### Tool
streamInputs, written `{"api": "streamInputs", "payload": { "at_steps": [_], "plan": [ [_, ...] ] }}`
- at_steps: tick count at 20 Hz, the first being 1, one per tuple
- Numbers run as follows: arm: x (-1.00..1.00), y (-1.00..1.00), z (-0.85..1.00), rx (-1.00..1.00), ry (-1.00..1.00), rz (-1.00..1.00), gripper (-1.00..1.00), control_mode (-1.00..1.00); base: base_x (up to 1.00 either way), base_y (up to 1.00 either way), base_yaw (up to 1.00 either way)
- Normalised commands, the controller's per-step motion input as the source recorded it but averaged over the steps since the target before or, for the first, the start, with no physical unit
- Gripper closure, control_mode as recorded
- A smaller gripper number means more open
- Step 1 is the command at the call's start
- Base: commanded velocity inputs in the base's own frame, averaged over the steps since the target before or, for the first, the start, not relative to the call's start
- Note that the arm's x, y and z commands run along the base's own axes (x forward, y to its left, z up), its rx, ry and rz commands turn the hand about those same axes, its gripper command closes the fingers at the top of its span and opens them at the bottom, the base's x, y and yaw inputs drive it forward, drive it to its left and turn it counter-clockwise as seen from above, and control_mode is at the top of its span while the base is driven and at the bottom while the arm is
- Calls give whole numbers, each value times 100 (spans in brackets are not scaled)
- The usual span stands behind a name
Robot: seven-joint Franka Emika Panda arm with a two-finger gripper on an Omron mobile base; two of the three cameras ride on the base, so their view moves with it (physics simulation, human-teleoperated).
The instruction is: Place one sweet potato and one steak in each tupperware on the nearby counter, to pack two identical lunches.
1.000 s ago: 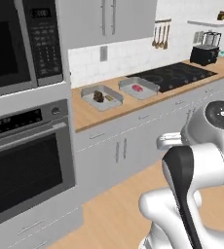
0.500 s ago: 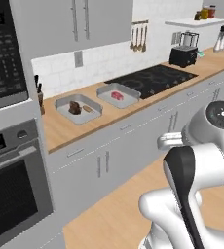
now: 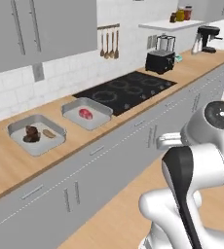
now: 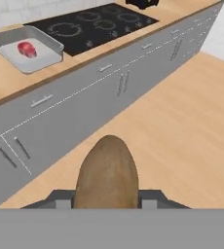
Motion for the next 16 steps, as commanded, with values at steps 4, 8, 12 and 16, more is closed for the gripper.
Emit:
{"api": "streamInputs", "payload": {
  "at_steps": [4, 8, 12, 16],
  "plan": [
    [0, 0, 0, 0, 0, 0, 100, 100, 100, -21, -7],
    [0, 0, 0, 0, 0, 0, 100, 100, 100, 0, 31],
    [0, 0, 0, 0, 0, 0, 100, 100, 100, 0, 62],
    [0, 0, 0, 0, 0, 0, 100, 100, 100, -3, 67]
  ]
}}
